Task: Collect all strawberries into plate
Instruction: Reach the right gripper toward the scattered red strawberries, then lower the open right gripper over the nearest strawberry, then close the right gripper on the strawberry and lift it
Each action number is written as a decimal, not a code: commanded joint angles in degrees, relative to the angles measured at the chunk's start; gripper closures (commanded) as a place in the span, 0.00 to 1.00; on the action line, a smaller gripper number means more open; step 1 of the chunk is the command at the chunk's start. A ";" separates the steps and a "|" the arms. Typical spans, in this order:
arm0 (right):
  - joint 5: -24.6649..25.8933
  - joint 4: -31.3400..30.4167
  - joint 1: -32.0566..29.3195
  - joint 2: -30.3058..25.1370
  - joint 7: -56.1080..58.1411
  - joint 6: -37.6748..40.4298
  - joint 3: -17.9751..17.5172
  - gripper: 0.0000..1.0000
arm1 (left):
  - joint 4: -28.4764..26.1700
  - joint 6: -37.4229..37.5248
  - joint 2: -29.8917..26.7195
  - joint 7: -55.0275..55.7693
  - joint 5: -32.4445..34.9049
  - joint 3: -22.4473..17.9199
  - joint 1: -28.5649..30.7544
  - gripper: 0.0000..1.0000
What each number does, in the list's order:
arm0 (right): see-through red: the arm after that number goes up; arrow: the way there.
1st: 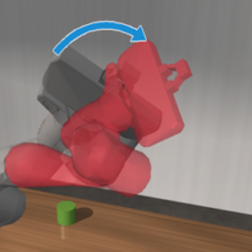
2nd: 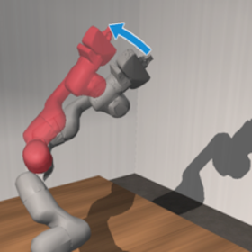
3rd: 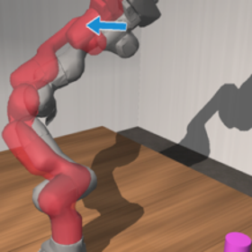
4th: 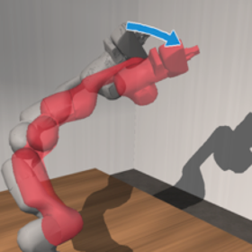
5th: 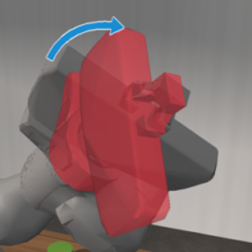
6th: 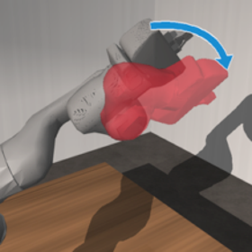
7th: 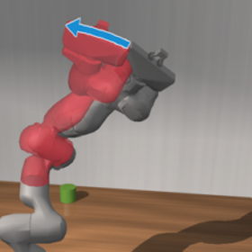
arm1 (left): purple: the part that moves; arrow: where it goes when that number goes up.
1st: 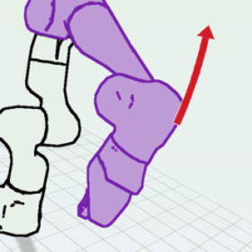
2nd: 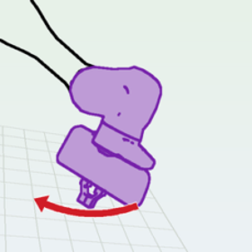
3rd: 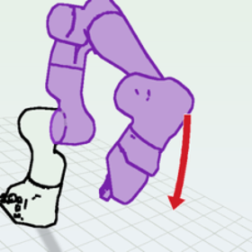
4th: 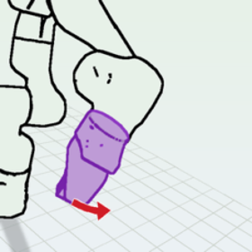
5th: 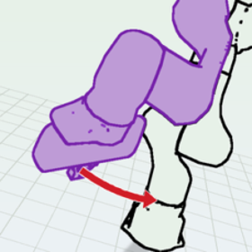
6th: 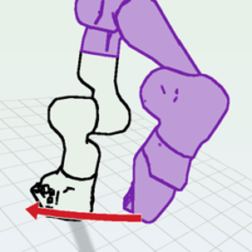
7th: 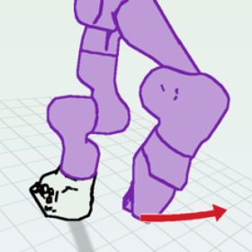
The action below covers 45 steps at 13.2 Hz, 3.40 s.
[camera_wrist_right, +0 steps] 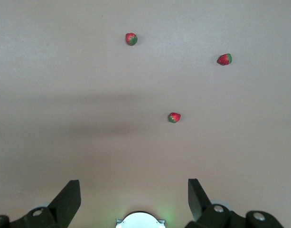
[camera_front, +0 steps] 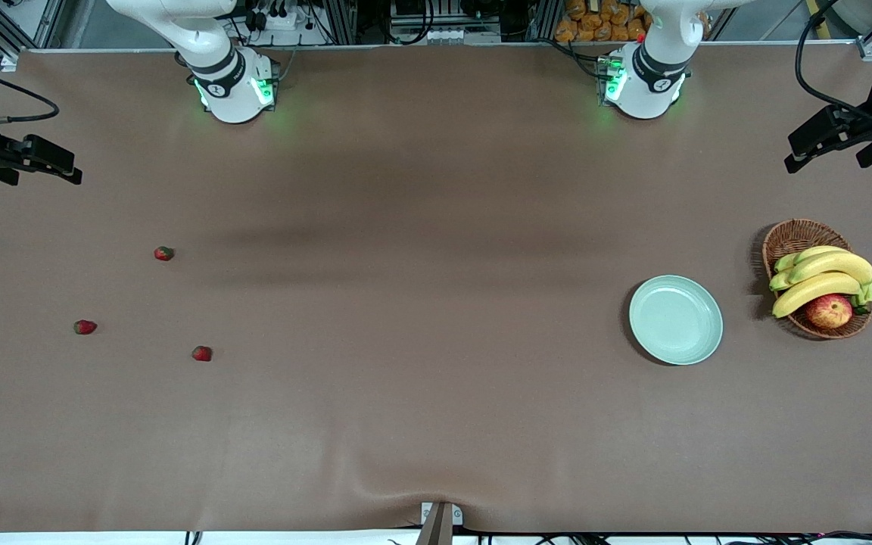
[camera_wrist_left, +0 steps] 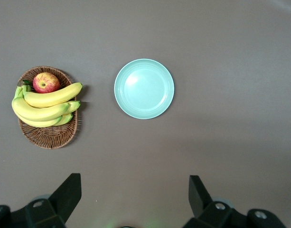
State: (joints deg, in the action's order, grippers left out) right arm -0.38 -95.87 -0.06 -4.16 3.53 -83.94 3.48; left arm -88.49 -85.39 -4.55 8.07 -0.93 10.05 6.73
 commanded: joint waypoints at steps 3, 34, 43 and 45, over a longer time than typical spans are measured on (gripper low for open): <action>0.74 -1.07 -0.02 -0.58 0.69 -0.52 -0.05 0.00 | 1.57 0.58 0.42 -0.86 1.20 0.06 0.48 0.00; -0.85 7.46 3.84 46.79 33.91 -42.17 -0.49 0.00 | 4.29 0.93 4.11 -1.04 1.46 1.46 -1.27 0.00; -0.93 5.44 3.23 48.46 38.84 -45.17 -0.58 0.00 | 4.21 2.33 3.32 -1.64 2.08 0.15 -0.40 0.00; -0.93 5.43 2.96 48.46 38.92 -44.99 -0.93 0.00 | 4.29 2.60 3.14 -2.79 2.16 0.15 -0.57 0.00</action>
State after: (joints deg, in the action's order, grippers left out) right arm -0.74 -89.92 3.39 44.53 40.65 -128.56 2.99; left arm -85.16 -84.08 -1.20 6.58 0.39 10.11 6.41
